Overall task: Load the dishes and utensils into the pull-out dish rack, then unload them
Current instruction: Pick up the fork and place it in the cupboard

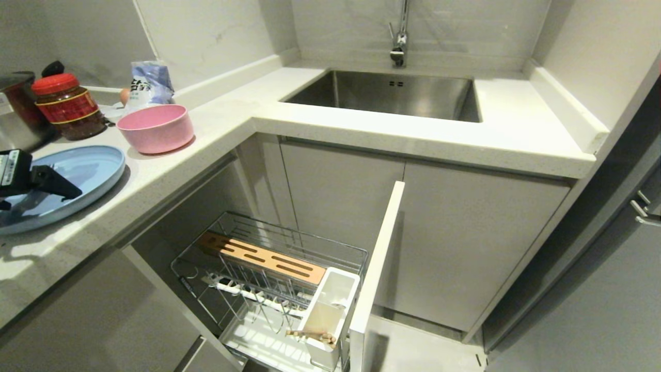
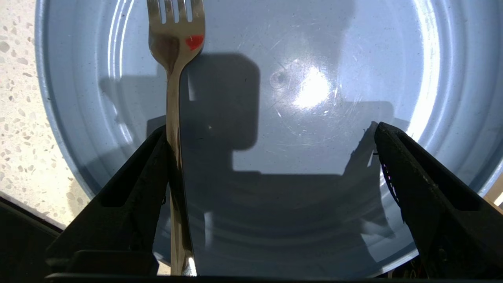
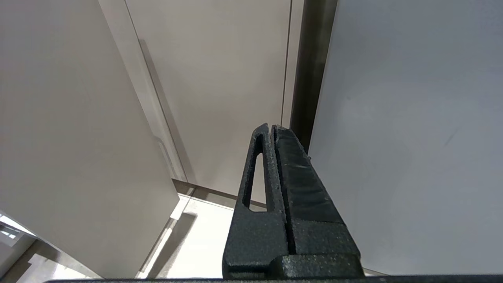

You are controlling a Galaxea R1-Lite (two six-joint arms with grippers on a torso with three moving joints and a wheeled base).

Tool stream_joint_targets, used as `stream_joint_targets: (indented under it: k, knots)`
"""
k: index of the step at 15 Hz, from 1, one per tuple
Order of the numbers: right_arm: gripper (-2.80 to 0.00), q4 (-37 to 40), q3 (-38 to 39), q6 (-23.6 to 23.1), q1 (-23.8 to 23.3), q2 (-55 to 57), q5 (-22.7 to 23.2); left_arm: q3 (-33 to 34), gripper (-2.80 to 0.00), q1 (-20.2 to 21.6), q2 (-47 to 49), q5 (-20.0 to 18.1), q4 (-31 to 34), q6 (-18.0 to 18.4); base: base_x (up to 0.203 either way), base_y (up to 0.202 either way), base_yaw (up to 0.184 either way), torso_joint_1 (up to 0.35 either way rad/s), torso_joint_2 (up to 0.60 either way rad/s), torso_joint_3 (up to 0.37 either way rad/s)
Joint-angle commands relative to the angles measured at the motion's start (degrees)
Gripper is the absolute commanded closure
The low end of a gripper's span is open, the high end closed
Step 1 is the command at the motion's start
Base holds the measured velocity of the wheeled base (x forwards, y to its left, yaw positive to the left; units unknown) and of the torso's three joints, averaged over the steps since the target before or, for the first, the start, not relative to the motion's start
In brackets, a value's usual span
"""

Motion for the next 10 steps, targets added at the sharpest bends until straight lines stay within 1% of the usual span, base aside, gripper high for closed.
stream_joint_targets:
  k: [1,3,4,10]
  knots:
    - [0.0,-0.05,1.49,0.09,0.02,-0.04,0.01,0.02,-2.8,0.02,-0.09,0.1,0.3,0.07,0.0,0.0,0.0,0.0,0.0,0.0]
    - [0.0,-0.05,1.49,0.0,0.02,-0.04,0.01,0.3,-2.8,0.05,-0.18,0.26,0.23,0.09,0.0,0.0,0.0,0.0,0.0,0.0]
    - [0.0,-0.05,1.49,0.06,0.02,-0.04,0.01,0.35,0.0,0.08,-0.15,0.34,0.23,0.09,0.0,0.0,0.0,0.0,0.0,0.0]
    - [0.0,-0.05,1.49,0.06,0.02,-0.04,0.01,0.46,0.0,-0.05,-0.28,0.75,0.26,0.09,0.0,0.0,0.0,0.0,0.0,0.0]
